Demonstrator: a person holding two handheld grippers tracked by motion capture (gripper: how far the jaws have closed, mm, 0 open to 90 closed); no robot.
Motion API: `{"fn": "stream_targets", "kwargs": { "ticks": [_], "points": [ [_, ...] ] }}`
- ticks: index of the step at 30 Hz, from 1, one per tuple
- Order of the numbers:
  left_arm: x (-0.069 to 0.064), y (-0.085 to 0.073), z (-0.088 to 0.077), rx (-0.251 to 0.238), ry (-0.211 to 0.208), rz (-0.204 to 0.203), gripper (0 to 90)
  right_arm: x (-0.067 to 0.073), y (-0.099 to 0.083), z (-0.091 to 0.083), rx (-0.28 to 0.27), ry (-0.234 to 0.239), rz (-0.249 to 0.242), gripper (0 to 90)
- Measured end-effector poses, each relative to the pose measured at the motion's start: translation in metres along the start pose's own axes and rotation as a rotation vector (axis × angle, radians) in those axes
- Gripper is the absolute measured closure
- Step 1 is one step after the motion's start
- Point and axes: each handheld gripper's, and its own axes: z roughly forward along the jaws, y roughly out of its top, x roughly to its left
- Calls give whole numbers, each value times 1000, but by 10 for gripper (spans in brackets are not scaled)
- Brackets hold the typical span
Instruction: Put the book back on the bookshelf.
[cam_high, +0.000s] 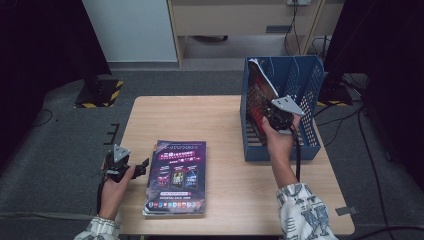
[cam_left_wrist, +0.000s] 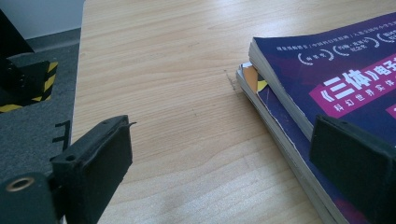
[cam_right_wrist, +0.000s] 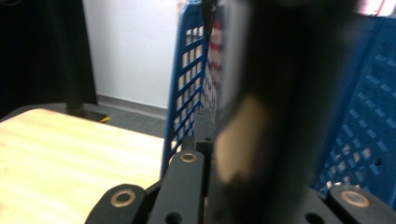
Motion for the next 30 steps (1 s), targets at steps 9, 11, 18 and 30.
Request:
{"fn": "stream_targets", "kwargs": {
  "ticks": [9,11,18,30],
  "points": [
    [1,0,0,0,1,-1,57,-1,4,11,-4,-105,24,871],
    [1,0,0,-2,0,-2,57,0,0,16,8,-105,28,871],
    [0,0,0,-2,-3,-2,57,16,-8,24,21,-44,-7,868],
    [0,0,0,-3,-4,-2,57,39,-11,25,45,-1,-94,807]
  ]
}}
